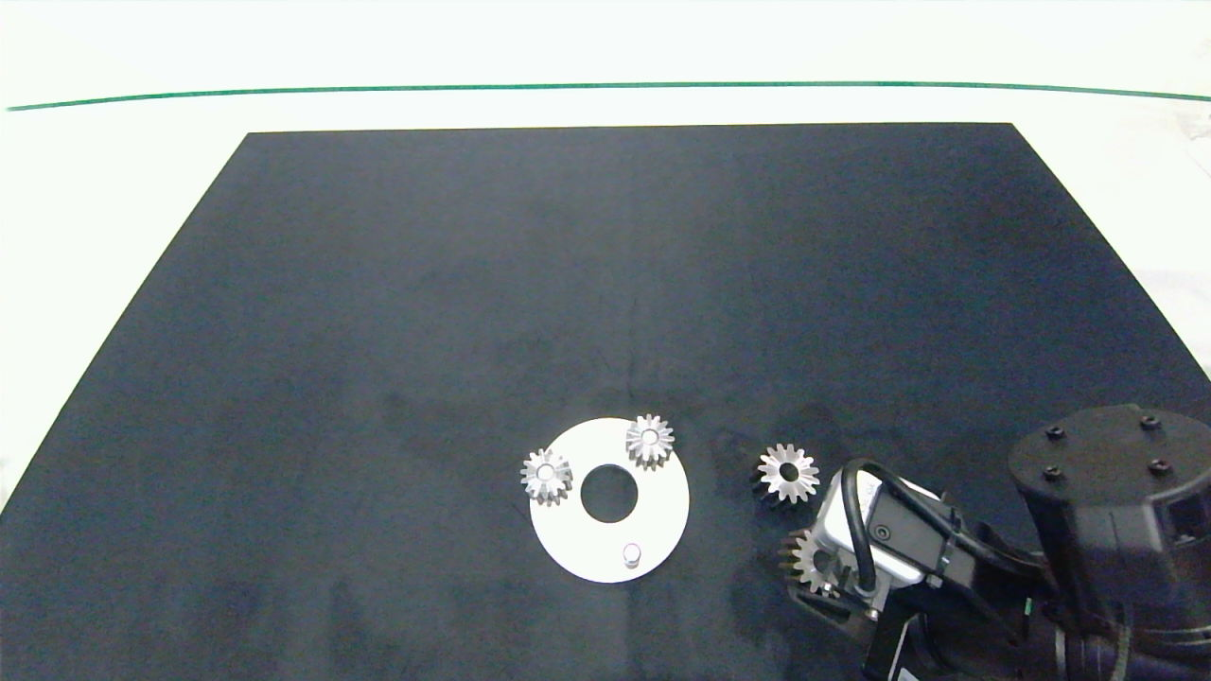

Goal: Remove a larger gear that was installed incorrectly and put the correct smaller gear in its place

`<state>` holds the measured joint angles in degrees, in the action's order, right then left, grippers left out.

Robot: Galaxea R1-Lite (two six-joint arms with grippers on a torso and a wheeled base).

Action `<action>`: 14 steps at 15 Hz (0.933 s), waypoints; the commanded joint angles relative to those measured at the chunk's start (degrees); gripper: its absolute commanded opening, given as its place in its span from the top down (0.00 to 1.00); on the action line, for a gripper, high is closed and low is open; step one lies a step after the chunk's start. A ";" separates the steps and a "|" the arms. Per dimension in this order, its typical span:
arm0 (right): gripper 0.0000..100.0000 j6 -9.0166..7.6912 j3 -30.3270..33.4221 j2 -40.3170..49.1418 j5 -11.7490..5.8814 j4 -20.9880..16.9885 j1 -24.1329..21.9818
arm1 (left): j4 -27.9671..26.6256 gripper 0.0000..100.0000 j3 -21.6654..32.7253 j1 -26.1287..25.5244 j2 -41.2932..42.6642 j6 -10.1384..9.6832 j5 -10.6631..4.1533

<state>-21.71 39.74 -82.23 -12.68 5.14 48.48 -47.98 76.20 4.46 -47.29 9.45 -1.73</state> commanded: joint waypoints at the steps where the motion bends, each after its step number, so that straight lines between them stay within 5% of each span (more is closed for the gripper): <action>1: 0.72 -0.09 8.95 -2.59 -0.07 -7.69 3.64 | -0.27 0.00 0.00 0.02 -0.09 0.04 -0.03; 11: 0.72 0.35 24.59 -15.95 -0.07 -14.90 8.47 | -0.27 0.00 0.09 0.02 -0.09 0.04 0.06; 14: 0.72 2.11 24.77 -17.18 -0.07 -15.16 9.17 | -0.27 0.00 0.09 0.02 0.00 0.04 0.06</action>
<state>-19.42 64.42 -98.40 -12.67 -9.92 57.42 -47.98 76.31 4.46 -47.29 9.45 -1.62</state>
